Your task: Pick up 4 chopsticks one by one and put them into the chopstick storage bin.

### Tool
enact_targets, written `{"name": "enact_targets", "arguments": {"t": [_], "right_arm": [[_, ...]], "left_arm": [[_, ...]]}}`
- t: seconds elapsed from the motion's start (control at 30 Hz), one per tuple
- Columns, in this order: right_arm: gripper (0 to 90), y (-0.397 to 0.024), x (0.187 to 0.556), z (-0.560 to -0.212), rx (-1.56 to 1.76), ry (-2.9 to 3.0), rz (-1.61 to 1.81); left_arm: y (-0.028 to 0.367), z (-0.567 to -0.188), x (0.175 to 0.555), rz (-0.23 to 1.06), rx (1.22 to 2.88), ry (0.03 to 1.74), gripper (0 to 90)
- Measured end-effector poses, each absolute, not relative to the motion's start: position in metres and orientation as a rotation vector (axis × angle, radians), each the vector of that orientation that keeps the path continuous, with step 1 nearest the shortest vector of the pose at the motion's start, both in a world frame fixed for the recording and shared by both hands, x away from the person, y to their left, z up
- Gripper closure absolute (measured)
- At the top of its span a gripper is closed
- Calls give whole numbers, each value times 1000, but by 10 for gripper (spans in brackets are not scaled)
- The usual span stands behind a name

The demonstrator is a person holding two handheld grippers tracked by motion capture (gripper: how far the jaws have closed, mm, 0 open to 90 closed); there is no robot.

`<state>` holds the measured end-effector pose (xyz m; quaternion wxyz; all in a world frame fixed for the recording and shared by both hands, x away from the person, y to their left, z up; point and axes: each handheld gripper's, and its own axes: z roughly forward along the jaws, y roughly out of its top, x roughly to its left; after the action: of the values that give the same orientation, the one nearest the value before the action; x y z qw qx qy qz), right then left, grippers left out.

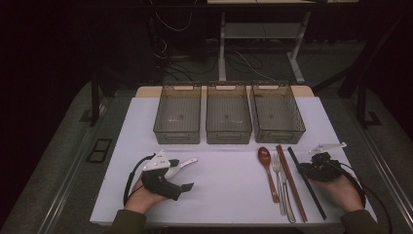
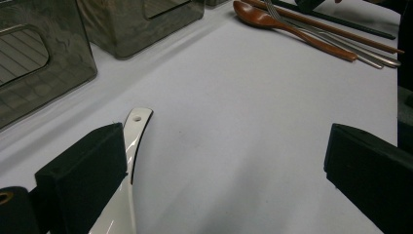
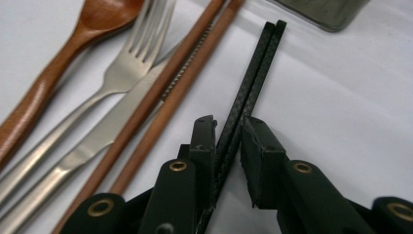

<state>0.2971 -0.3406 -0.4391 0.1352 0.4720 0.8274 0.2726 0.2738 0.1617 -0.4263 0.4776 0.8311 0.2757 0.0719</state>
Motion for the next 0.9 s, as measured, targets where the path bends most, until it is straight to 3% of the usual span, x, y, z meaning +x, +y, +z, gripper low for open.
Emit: {"name": "enact_targets", "arguments": {"t": [0.5, 0.6, 0.9], "right_arm": [[760, -354, 302, -439, 1362, 2383, 752], [713, -355, 302, -439, 1371, 2384, 763], [680, -343, 291, -425, 1351, 2386, 904]], "left_arm": [[161, -427, 274, 174, 2033, 668, 9], [160, -427, 274, 173, 2032, 671, 9], [161, -427, 274, 171, 2038, 666, 9]]}}
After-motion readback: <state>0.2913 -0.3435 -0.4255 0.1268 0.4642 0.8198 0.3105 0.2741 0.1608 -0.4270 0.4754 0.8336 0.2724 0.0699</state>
